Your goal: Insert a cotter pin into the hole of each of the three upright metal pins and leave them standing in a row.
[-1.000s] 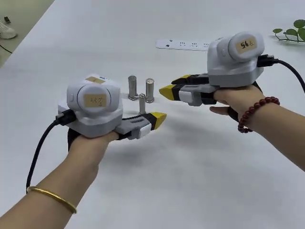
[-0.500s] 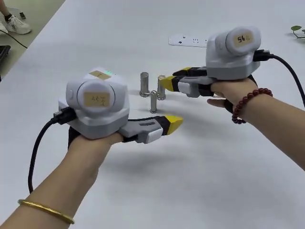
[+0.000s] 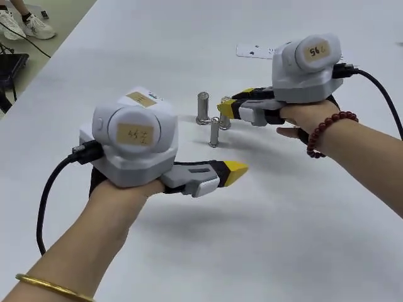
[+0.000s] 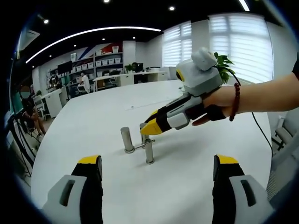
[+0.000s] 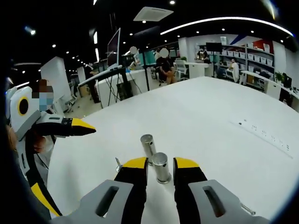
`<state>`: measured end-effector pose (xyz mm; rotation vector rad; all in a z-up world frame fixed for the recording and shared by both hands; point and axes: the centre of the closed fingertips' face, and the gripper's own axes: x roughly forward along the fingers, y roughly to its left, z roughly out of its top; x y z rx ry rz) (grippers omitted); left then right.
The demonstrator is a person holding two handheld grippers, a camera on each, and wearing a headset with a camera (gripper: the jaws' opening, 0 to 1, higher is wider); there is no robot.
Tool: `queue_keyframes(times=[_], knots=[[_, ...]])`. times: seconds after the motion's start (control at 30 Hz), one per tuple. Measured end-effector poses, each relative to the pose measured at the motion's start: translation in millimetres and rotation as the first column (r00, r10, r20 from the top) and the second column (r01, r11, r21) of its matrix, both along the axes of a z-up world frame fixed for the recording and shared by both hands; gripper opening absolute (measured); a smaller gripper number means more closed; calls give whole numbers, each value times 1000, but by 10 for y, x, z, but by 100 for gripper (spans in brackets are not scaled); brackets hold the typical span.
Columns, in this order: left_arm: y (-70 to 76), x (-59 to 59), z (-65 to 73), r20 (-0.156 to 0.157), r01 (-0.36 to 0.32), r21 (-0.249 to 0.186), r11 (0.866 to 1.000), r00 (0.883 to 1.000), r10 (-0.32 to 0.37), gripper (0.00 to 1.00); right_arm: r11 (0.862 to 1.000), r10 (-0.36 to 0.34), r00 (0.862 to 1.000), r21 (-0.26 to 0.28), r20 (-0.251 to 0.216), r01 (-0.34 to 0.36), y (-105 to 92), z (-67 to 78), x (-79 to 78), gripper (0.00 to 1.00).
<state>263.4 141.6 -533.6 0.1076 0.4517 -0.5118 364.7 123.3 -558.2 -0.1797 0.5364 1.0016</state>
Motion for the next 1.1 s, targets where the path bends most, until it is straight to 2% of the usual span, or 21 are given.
queue_keyframes(times=[0.2, 0.4, 0.53, 0.67, 0.77, 1.1], knots=[[-2, -31, -9, -1, 11, 6, 1000, 1000, -11, 99, 999, 28, 1000, -15, 5, -28, 21, -41, -2, 10], [5, -51, -35, -8, 21, 18, 1000, 1000, -20, 99, 999, 38, 999, -23, 27, -37, 22, -36, 2, 9], [0, -62, -41, -13, 27, 15, 1000, 1000, -27, 99, 996, 61, 996, -63, 70, -56, 20, -12, -21, 8], [-20, -77, -46, -9, 42, 15, 999, 999, -42, 99, 996, 54, 996, -71, 66, -49, 12, -16, 9, 8], [-40, -94, -61, -13, 50, 13, 999, 999, -50, 99, 995, 44, 996, -96, 79, -37, -39, -9, 6, 8], [-26, -85, -95, -14, 57, 23, 998, 998, -57, 99, 995, -7, 998, -99, 69, 14, -271, -4, -58, 8]])
